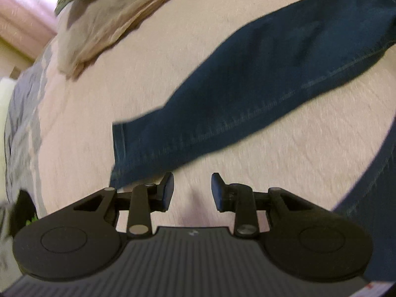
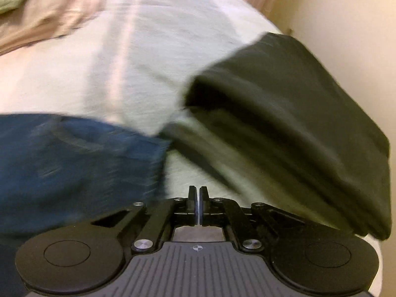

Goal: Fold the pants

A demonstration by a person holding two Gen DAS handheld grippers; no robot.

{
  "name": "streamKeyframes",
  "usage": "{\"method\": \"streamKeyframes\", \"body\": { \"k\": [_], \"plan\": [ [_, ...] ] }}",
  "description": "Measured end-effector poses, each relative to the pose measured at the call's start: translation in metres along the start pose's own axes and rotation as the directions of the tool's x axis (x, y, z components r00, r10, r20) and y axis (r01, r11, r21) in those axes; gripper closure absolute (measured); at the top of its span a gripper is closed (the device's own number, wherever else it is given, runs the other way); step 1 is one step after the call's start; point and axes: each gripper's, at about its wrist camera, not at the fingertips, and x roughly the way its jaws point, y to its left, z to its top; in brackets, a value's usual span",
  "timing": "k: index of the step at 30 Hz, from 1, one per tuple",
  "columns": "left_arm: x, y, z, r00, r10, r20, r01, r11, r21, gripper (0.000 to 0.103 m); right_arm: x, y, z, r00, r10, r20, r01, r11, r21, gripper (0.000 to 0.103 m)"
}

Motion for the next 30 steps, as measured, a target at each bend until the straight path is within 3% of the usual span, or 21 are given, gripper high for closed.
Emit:
{"method": "streamKeyframes", "body": {
  "k": [1,2,4,11,17,19,23,26,27,28,30],
  "plan": [
    [-0.004,0.0,-0.009,1.0,-0.005,0.0,0.005,1.0,-0.016,0.072,-0.008,0.01,-0.006,1.0,0.012,-0.001,-0.012,1.0,-0.004,0.089],
    [-0.009,0.0,-0.017,1.0,-0.012,-0.002,0.012,0.999,-0.033,0.071,-0.017,0.021,-0.014,1.0,0.028,0.003,-0.028,1.0,0.008,0.063],
    [-0.019,0.004,-0.037,1.0,-0.024,0.0,0.024,0.998,-0.054,0.063,-0.033,0.045,-0.027,0.997,0.077,0.012,-0.077,0.997,0.026,0.041],
    [-0.039,0.042,-0.133,0.997,-0.062,-0.038,0.055,0.985,-0.165,0.054,-0.085,0.169,-0.082,0.97,0.239,-0.047,-0.236,0.969,0.07,0.041],
    [-0.054,0.081,-0.217,0.993,-0.111,-0.046,0.092,0.949,-0.301,0.05,-0.118,0.271,-0.151,0.947,0.281,-0.158,-0.265,0.958,0.112,0.041],
    [-0.05,0.089,-0.238,0.984,-0.171,-0.047,0.143,0.922,-0.36,0.05,-0.124,0.294,-0.17,0.943,0.273,-0.191,-0.253,0.96,0.123,0.041],
    [-0.043,0.089,-0.261,0.951,-0.309,-0.001,0.278,0.856,-0.436,0.05,-0.139,0.328,-0.201,0.944,0.238,-0.23,-0.208,0.967,0.147,0.041],
    [-0.037,0.079,-0.266,0.931,-0.366,0.002,0.328,0.83,-0.45,0.063,-0.147,0.335,-0.218,0.945,0.204,-0.255,-0.161,0.97,0.183,0.041],
    [-0.037,0.075,-0.266,0.93,-0.369,0.001,0.33,0.83,-0.45,0.071,-0.147,0.33,-0.221,0.946,0.195,-0.261,-0.145,0.969,0.2,0.041],
    [-0.037,0.074,-0.267,0.924,-0.383,0.008,0.346,0.824,-0.448,0.086,-0.15,0.325,-0.225,0.947,0.185,-0.263,-0.128,0.967,0.221,0.04],
    [-0.043,0.072,-0.264,0.924,-0.381,0.021,0.353,0.832,-0.429,0.091,-0.153,0.309,-0.234,0.953,0.153,-0.26,-0.078,0.958,0.277,0.04]
  ]
}}
